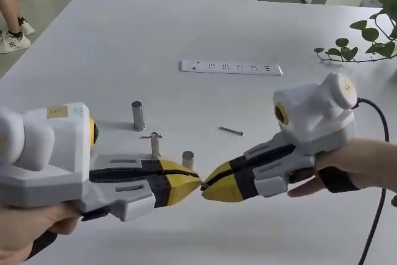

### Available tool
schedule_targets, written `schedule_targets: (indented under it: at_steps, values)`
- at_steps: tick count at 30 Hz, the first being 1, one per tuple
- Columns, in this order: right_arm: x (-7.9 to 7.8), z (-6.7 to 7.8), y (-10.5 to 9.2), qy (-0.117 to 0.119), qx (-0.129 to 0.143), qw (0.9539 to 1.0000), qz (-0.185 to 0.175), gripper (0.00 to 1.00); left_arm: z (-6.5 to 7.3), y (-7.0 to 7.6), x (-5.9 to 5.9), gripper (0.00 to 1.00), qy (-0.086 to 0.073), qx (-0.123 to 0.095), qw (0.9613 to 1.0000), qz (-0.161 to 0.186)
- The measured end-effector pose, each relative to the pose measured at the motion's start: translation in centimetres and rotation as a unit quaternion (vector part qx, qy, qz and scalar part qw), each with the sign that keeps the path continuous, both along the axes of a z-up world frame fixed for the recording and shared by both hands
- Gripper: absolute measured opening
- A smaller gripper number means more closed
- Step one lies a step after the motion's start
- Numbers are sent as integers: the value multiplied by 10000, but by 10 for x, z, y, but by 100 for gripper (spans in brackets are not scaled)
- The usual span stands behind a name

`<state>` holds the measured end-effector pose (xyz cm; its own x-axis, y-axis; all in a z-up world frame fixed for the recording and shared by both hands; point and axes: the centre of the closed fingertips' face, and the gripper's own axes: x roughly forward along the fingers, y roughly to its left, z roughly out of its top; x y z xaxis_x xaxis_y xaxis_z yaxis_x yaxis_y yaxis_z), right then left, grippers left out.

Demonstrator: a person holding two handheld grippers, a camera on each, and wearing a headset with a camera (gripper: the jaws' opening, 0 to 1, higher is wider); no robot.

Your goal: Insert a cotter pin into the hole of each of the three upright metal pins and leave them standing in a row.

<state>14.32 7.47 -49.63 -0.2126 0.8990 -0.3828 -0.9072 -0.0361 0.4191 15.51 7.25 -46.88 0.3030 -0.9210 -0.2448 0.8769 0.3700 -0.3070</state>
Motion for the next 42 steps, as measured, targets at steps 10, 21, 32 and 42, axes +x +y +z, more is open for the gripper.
schedule_targets:
  at_steps: [10,21,32,42]
  values:
    - [0,-10,2,-560,-341,9974,302,0,-12,4,4,2,100,139,9998,128]
    - [16,-23,-6,-1126,-893,9882,522,0,-22,7,12,3,-243,559,9978,277]
    - [41,-44,-20,-1543,-1667,9732,347,0,-46,24,35,12,-301,1093,9899,854]
    - [66,-65,-35,-2052,-2402,9483,321,0,-70,26,60,21,-415,1435,9780,1454]
